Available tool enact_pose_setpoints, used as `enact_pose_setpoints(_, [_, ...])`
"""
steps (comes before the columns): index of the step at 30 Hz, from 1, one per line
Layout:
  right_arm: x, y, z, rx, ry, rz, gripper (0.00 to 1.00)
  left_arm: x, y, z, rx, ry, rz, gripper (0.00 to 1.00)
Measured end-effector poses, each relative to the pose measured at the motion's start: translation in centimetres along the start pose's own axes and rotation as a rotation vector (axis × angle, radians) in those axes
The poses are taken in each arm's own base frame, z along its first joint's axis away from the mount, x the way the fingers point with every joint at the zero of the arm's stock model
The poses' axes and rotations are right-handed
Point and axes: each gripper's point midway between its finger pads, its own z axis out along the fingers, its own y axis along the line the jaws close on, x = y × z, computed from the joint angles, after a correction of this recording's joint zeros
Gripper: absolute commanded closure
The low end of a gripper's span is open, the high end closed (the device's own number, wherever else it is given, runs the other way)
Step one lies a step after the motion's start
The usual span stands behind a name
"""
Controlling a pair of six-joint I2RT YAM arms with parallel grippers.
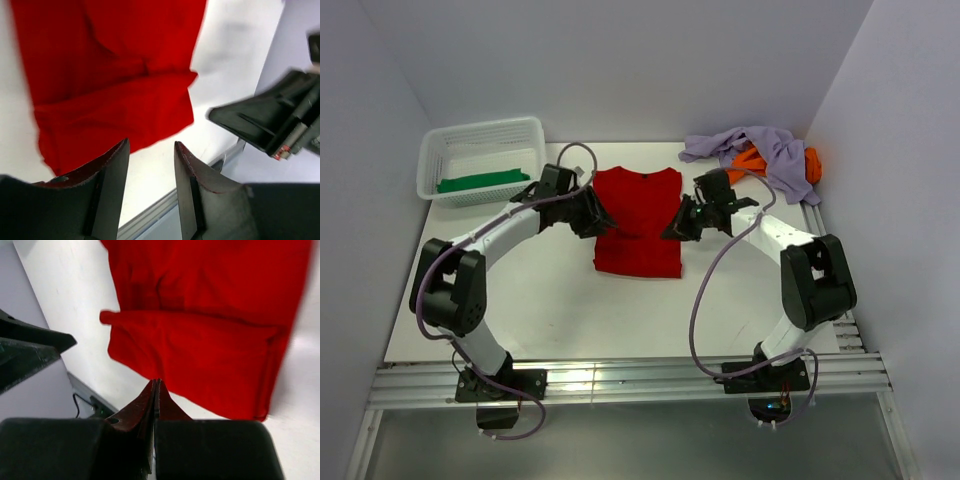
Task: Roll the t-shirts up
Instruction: Roll the tshirt
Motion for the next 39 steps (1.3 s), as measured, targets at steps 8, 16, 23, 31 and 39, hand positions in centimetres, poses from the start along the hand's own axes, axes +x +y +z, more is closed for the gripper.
enact_pose_setpoints(8, [4.2, 0.4, 2.3, -0.042, 0.160, 0.014, 1.00, 4.4, 0.3, 2.5, 0.045, 0.165, 0.064, 0.58])
enact_pose_setpoints(16, [9.0, -3.6, 5.1, -0.068, 0.294, 0.146, 1.00, 9.1, 6.1, 3.9, 0.086, 0.255, 0.016, 0.59])
enact_pose_setpoints(23, [9.3, -4.2, 6.0, -0.126, 0.345, 0.194, 1.00, 8.3, 6.9, 4.3, 0.144, 0.234, -0.009, 0.59])
enact_pose_setpoints(31, [7.9, -3.8, 4.8, -0.094, 0.281, 0.144, 0.76, 5.9, 6.3, 3.7, 0.138, 0.183, 0.009, 0.47])
enact_pose_setpoints(39, [4.4, -0.2, -1.4, -0.112, 0.020, -0.081, 0.54, 2.8, 2.3, -1.6, 0.146, -0.003, 0.147, 0.32])
